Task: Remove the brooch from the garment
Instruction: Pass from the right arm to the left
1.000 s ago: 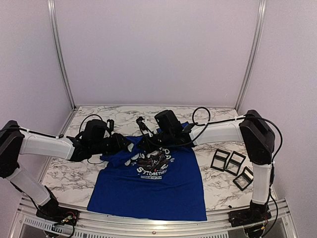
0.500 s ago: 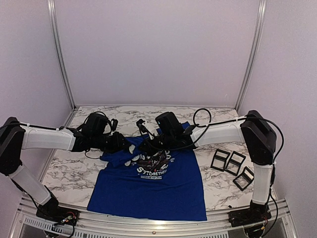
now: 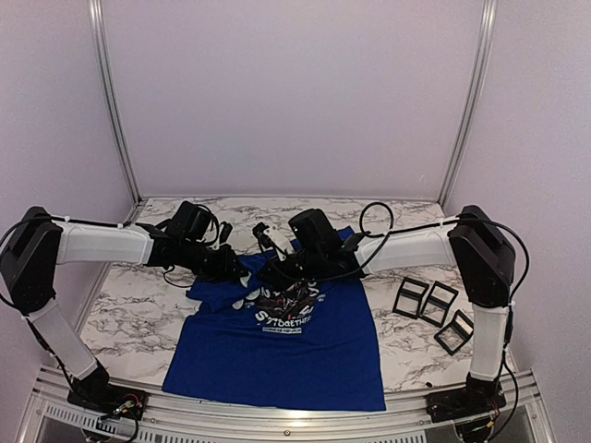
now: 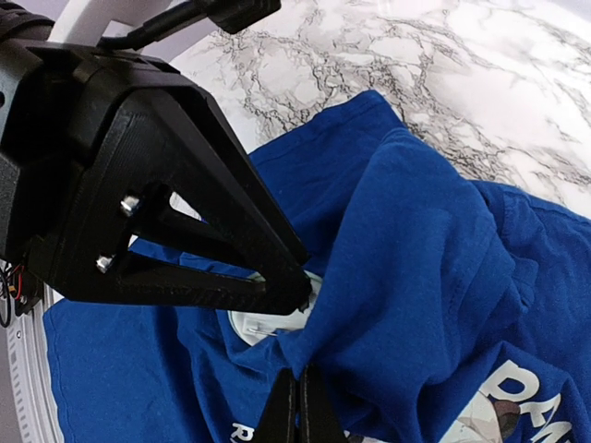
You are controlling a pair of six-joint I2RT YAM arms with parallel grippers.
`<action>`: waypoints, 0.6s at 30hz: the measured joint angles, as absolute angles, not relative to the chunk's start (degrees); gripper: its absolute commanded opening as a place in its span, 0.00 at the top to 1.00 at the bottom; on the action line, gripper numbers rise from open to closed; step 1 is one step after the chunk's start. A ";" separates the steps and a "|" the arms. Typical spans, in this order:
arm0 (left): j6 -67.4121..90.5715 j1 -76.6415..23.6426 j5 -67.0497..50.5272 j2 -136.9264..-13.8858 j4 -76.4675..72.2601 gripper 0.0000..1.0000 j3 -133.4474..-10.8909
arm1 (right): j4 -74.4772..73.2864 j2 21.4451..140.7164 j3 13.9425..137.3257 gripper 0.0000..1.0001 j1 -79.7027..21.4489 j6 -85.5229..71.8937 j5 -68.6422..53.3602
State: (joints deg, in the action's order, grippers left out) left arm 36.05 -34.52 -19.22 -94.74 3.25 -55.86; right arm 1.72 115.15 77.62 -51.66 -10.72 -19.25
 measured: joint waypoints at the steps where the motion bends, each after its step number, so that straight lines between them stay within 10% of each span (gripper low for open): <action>1: 35.79 -34.48 -19.35 -94.85 3.62 0.81 -55.92 | 1.72 115.15 77.62 1.00 -51.66 -10.68 -19.20; 7: 35.00 -34.15 -20.60 -95.46 4.95 1.00 -56.51 | 1.72 115.15 77.34 1.00 -51.75 -10.63 -19.18; 18: 39.59 -34.11 -23.03 -93.32 -5.58 1.00 -49.17 | 1.19 114.83 76.99 1.00 -51.92 -11.62 -16.34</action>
